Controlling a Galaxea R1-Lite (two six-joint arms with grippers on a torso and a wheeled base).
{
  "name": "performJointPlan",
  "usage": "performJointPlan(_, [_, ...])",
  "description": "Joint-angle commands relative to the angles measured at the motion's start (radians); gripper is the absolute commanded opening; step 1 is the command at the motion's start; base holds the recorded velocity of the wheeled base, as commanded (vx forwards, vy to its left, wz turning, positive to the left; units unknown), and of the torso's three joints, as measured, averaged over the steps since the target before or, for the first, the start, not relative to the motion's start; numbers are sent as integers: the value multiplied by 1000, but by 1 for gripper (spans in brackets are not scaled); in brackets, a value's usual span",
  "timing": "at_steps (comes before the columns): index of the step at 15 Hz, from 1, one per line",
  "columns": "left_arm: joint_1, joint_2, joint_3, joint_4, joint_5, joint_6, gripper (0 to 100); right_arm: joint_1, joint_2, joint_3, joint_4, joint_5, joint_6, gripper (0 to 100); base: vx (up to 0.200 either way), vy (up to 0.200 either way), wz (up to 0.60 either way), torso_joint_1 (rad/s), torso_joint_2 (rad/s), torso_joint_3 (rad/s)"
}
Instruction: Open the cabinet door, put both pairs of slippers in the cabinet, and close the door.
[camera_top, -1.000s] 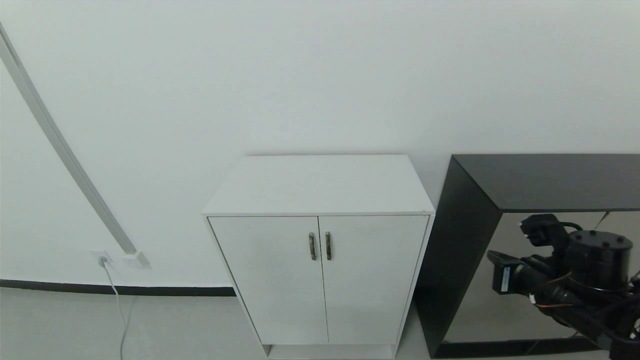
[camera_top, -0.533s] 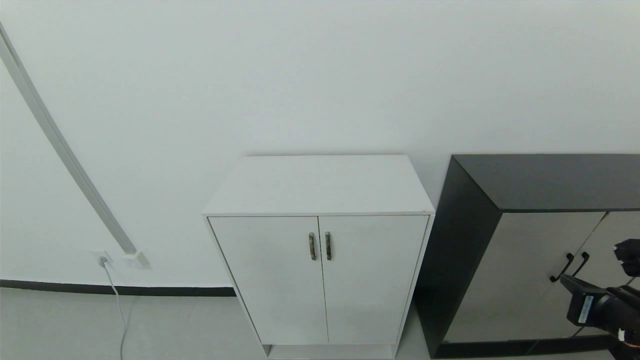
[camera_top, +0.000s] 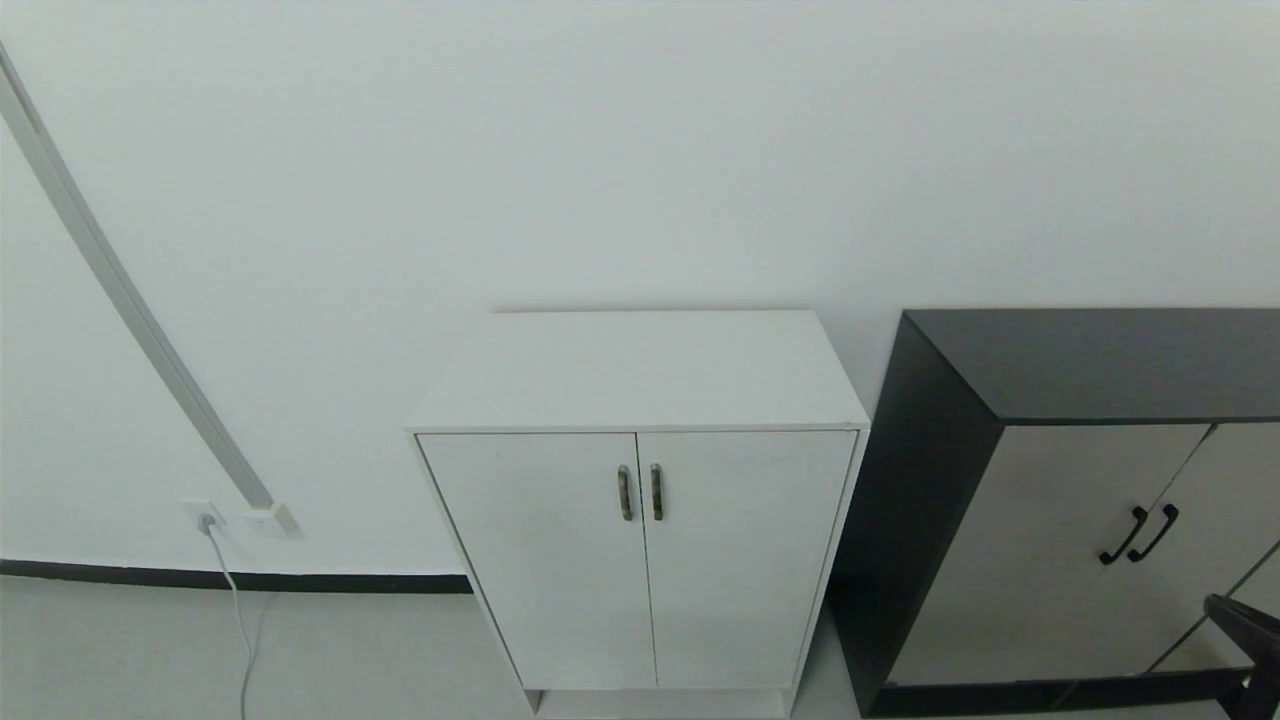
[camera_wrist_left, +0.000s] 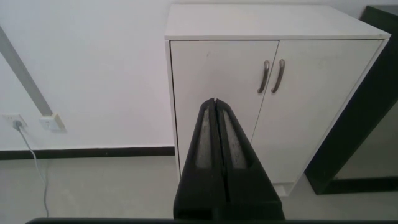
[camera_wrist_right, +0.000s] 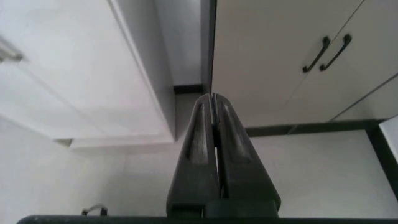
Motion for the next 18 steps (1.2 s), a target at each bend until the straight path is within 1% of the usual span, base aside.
performJointPlan(1, [1,0,0,0,0,0,0,0,-267,-39,212,49,-1,0,0,0,0,0,0,0])
performJointPlan(2, [1,0,0,0,0,0,0,2,-331,-56,305,74,-1,0,0,0,0,0,0,0])
performJointPlan(3, [1,0,0,0,0,0,0,2,-359,-61,354,83,-1,0,0,0,0,0,0,0])
performJointPlan(4, [1,0,0,0,0,1,0,6,-426,-70,472,101,-1,0,0,0,0,0,0,0])
performJointPlan(7, [1,0,0,0,0,1,0,14,-512,-62,603,140,-1,0,0,0,0,0,0,0])
performJointPlan(10, [1,0,0,0,0,1,0,57,-552,-35,676,146,-1,0,0,0,0,0,0,0])
performJointPlan(12, [1,0,0,0,0,1,0,85,-563,-1,681,146,-1,0,0,0,0,0,0,0])
performJointPlan(14, [1,0,0,0,0,0,0,100,-603,0,747,149,-4,0,0,0,0,0,0,0])
performJointPlan(17, [1,0,0,0,0,1,0,105,-620,-3,756,149,-2,0,0,0,0,0,0,0])
performJointPlan(18, [1,0,0,0,0,1,0,125,-610,-4,759,146,-2,0,0,0,0,0,0,0])
